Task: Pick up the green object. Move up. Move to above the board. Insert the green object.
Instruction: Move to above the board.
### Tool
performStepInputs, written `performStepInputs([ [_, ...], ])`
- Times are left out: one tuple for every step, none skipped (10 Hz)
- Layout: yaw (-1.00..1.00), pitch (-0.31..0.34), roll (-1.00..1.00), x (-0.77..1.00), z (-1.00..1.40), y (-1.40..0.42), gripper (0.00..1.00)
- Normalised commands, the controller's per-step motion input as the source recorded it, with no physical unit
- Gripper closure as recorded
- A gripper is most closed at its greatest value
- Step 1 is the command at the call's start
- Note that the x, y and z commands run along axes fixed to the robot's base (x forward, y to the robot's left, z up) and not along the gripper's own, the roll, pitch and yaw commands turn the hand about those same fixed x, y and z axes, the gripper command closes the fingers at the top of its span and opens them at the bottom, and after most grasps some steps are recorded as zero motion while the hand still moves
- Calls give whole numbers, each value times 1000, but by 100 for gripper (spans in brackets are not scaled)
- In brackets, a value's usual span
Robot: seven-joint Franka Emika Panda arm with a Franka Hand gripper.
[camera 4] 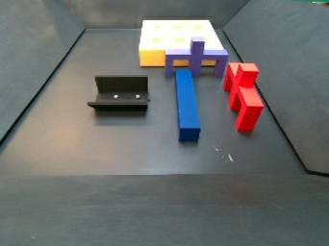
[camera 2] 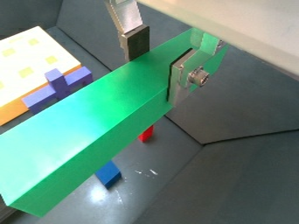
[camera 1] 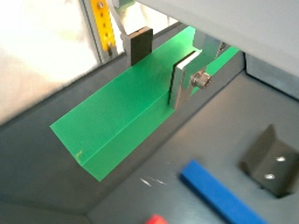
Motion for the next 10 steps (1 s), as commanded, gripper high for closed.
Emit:
performStepInputs([
  [1000,27,-6,209,126,-1400,100],
  [1000,22,-1,197,127,-1400,100],
  [1000,19,-6,195,127,-1400,100],
  [1000,22,-3,199,130,-1400,100],
  [1000,25,1,201,133,-1400,100],
  [1000,29,2,204,145,-1400,100],
  [1000,33,4,208,148,-1400,100],
  [1000,44,6,222,149,-1400,100],
  [1000,53,6,242,153,-1400,100],
  [1000,69,12,266,153,-1400,100],
])
